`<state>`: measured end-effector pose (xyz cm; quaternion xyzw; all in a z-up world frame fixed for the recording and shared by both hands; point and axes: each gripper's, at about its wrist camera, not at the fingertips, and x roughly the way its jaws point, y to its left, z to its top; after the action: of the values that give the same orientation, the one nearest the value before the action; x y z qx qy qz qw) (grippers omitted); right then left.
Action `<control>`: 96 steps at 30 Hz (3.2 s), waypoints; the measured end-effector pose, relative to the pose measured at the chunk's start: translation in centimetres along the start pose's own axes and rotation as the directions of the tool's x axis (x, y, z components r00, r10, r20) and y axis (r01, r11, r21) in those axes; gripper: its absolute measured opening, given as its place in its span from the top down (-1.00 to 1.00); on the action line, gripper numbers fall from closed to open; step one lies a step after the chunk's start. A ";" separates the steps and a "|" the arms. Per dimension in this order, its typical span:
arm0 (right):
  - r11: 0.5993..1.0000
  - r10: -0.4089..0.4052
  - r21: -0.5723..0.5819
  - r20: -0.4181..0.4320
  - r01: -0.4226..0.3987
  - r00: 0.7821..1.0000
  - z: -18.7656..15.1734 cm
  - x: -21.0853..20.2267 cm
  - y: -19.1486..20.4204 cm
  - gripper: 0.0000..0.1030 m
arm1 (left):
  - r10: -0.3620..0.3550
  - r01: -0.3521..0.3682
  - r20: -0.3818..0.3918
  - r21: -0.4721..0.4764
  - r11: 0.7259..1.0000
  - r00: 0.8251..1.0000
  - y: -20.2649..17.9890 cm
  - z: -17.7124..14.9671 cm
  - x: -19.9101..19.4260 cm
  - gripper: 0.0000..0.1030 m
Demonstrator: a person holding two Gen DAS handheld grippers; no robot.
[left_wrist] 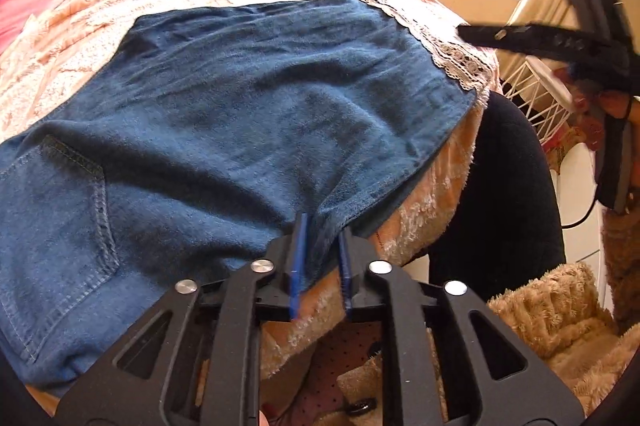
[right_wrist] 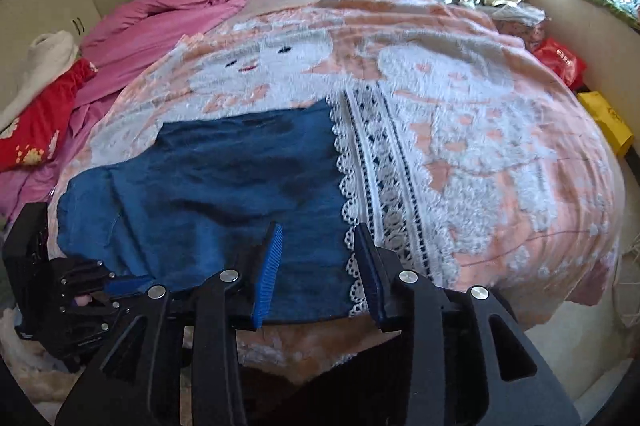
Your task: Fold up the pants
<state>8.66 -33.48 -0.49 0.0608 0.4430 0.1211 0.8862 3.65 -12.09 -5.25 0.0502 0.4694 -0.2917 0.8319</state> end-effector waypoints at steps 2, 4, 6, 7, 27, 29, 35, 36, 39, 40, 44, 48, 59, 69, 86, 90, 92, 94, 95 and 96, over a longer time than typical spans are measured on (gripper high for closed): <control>0.999 -0.035 0.018 -0.077 0.036 0.996 -0.7 2.1 -0.8 0.30 | 0.001 -0.001 -0.007 0.002 1.000 1.000 -0.1 -0.2 0.2 0.69; 0.999 -0.036 0.022 -0.106 0.039 0.994 -1.4 3.4 -1.5 0.30 | -0.005 0.005 -0.006 0.005 1.000 1.000 -0.2 -0.4 0.2 0.60; 1.000 -0.011 0.027 -0.094 0.013 0.996 -1.6 3.3 -1.7 0.22 | -0.022 0.022 -0.009 0.001 1.000 1.000 -0.4 -0.5 0.1 0.47; 1.000 0.005 0.027 -0.092 -0.003 0.996 -1.5 3.0 -1.6 0.19 | -0.031 0.031 -0.007 -0.001 1.000 0.999 -0.5 -0.5 -0.1 0.43; 0.970 0.228 0.085 -0.005 -0.226 0.974 13.1 7.5 -9.6 0.09 | 0.101 -0.076 0.100 -0.225 0.971 0.990 13.1 11.7 -2.2 0.24; 0.960 0.274 0.073 -0.034 -0.271 0.961 13.6 8.9 -9.5 0.09 | 0.084 -0.064 0.079 -0.227 0.972 0.993 13.8 12.1 -1.0 0.24; 0.955 0.294 0.086 -0.127 -0.285 0.947 13.2 12.9 -9.7 0.09 | -0.003 0.014 0.045 -0.244 0.970 0.999 15.0 12.1 2.1 0.23; 0.951 0.303 0.095 -0.121 -0.293 0.945 13.0 13.0 -9.9 0.09 | -0.015 0.026 0.043 -0.249 0.968 0.999 15.2 12.1 2.6 0.23; 0.941 0.334 0.085 -0.111 -0.326 0.936 12.7 12.6 -9.9 0.10 | -0.062 0.069 0.036 -0.261 0.963 0.997 15.1 12.2 3.4 0.24; 0.939 0.343 0.071 -0.116 -0.336 0.932 12.6 12.6 -9.8 0.20 | -0.082 0.090 0.039 -0.258 0.962 0.996 14.9 12.3 3.5 0.38; 0.917 0.398 0.016 -0.105 -0.398 0.912 12.0 12.0 -9.0 0.62 | -0.074 0.080 0.031 -0.248 0.966 0.997 14.1 12.6 3.6 0.86; 0.907 0.420 -0.031 -0.019 -0.420 0.907 12.5 9.3 -8.7 0.65 | -0.021 0.037 0.061 -0.279 0.960 0.998 14.2 13.2 2.5 0.91; 0.954 0.258 -0.140 -0.074 -0.266 0.963 15.2 13.1 -7.7 0.63 | 0.112 -0.098 0.028 -0.307 0.947 0.993 15.3 14.0 5.1 0.90; 0.975 0.194 -0.108 -0.013 -0.194 0.981 14.8 10.7 -8.2 0.16 | 0.120 -0.078 0.097 -0.359 0.930 0.988 15.4 13.1 3.1 0.57; 0.980 0.196 0.015 0.043 -0.197 0.980 2.9 -0.5 -8.3 -0.11 | 0.278 -0.164 0.176 -0.480 0.862 0.944 11.5 0.7 -10.4 0.18; 0.985 0.169 0.018 0.013 -0.169 0.986 2.0 0.3 -8.2 -0.11 | 0.334 -0.190 0.184 -0.536 0.822 0.924 11.8 -3.3 -13.9 0.17; 0.988 0.152 0.006 -0.006 -0.152 0.988 1.8 1.1 -8.3 -0.11 | 0.367 -0.207 0.182 -0.569 0.796 0.912 12.3 -4.7 -15.3 0.16; 0.992 0.129 0.005 -0.018 -0.129 0.992 1.7 1.8 -8.4 -0.11 | 0.393 -0.221 0.172 -0.599 0.770 0.903 12.8 -6.1 -16.4 0.16; 0.991 0.135 0.001 -0.022 -0.135 0.991 1.7 2.1 -8.4 -0.11 | 0.398 -0.222 0.170 -0.608 0.762 0.902 13.0 -6.7 -16.7 0.15; 0.991 0.136 0.001 -0.023 -0.136 0.990 1.8 2.4 -8.4 -0.11 | 0.397 -0.217 0.167 -0.620 0.754 0.903 13.3 -7.3 -16.9 0.15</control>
<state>12.82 -40.89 -3.08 0.0892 0.4481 0.1822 0.8707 -1.34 8.92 1.89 -0.1753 0.3949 0.0060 0.9018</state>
